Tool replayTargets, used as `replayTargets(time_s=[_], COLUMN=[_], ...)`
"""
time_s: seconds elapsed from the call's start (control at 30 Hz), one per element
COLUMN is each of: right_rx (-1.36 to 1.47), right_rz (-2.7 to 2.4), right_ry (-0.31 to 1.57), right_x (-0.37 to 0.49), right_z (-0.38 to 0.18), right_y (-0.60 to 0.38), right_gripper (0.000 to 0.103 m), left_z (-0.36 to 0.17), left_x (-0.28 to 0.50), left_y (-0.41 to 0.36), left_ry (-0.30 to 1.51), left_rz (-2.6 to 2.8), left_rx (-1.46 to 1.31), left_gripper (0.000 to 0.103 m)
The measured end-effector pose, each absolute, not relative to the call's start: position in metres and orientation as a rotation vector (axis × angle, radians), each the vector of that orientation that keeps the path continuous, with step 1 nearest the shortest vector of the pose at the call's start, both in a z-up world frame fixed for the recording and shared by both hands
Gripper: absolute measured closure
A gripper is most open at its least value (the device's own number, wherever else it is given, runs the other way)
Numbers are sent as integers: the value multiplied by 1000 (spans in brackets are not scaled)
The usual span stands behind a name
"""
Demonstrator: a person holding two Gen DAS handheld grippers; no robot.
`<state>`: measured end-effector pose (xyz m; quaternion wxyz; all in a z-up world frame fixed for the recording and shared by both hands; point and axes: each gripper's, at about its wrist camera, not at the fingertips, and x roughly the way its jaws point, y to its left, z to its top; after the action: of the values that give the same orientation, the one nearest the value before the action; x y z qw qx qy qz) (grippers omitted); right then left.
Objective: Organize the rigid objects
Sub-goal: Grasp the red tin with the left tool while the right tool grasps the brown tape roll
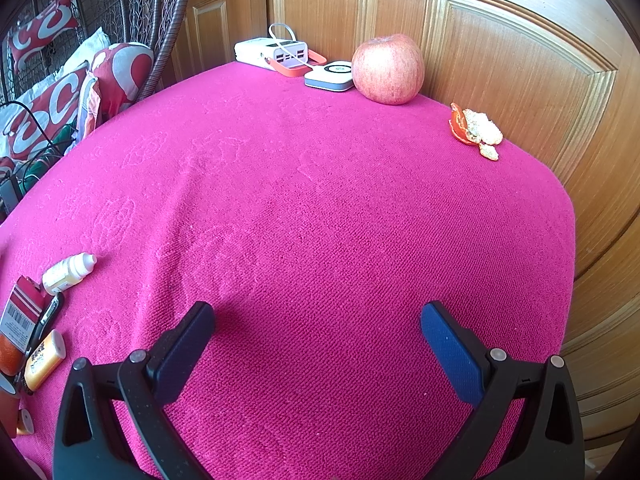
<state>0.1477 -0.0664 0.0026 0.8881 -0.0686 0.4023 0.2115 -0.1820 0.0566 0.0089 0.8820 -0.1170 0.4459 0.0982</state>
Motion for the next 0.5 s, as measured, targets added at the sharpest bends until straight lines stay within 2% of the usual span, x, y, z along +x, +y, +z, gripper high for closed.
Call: replayTargets(time_s=[0.07, 0.2, 0.27, 0.33, 0.5], right_rx=[-83, -60, -110, -171, -358], right_rz=[573, 917, 1051, 1180, 1399], right_ry=[743, 513, 525, 559, 644], right_x=[131, 82, 65, 50, 10], right_z=[19, 55, 64, 66, 55], right_y=[-72, -69, -52, -33, 17], right_gripper=[0, 0, 0, 0, 0], left_z=[5, 4, 4, 4, 5], left_x=[-181, -181, -184, -190, -206], left_y=[57, 53, 52, 58, 76], left_ry=[940, 947, 949, 935, 907], left_rz=[199, 228, 253, 263, 319], left_rx=[-248, -177, -135, -160, -215], left_gripper=[28, 39, 54, 63, 63])
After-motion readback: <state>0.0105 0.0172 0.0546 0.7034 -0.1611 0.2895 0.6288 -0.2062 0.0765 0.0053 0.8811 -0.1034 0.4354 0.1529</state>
